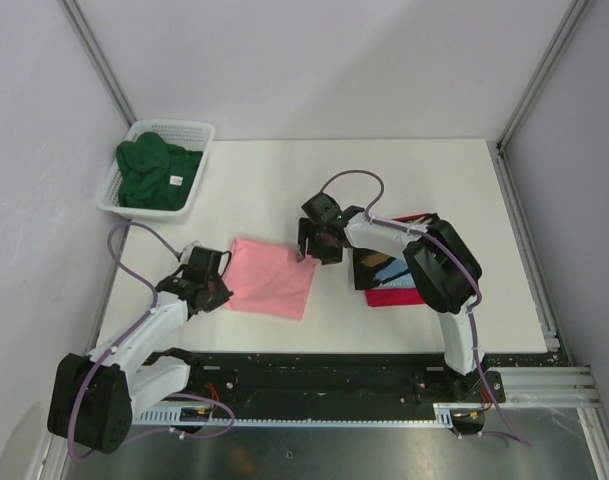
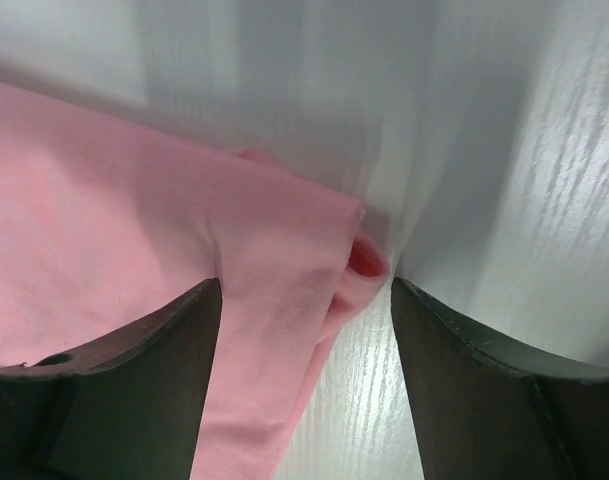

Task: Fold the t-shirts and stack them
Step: Put the neatly folded tshirt into the corner of the board with both arms

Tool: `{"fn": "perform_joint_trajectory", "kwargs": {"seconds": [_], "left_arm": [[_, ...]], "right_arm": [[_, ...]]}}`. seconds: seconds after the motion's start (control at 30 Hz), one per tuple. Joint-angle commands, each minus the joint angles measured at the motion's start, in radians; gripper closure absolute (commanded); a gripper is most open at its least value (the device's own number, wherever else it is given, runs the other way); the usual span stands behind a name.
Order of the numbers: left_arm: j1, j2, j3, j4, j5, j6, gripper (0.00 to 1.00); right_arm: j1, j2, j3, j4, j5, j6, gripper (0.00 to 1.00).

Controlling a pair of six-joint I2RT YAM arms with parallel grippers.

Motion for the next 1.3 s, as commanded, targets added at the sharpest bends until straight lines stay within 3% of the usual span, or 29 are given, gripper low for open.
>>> {"fn": "perform_joint_trajectory", "kwargs": {"seconds": [0.0,0.2,0.37,0.5,0.77,1.03,1.27], "left_arm": [[0.012,-0.001,0.007,-0.005,-0.031,-0.015,1.00],[0.011,-0.015,0.012,-0.009,-0.018,-0.005,1.00],[0.011,-0.049,0.060,-0.024,0.037,0.047,1.00],[0.012,-0.074,0.134,-0.065,0.082,0.100,1.00],[0.010,-0.116,0.242,-0.110,0.174,0.147,1.00],[0.001,-0.121,0.354,-0.117,0.291,0.114,1.00],[-0.130,-0.031,0.494,-0.115,0.278,0.062,1.00]], "right_arm": [[0.029,0.035,0.005,0.007,-0.004,0.037,0.29],[0.050,0.053,0.030,-0.013,0.036,0.045,0.44],[0.091,0.050,0.151,-0.125,0.157,0.006,0.83],[0.142,0.044,0.277,-0.234,0.284,-0.025,0.97],[0.202,-0.017,0.333,-0.284,0.374,-0.049,1.00],[0.181,-0.099,0.374,-0.364,0.435,-0.093,1.00],[0.093,-0.224,0.319,-0.393,0.460,-0.123,1.00]]}}
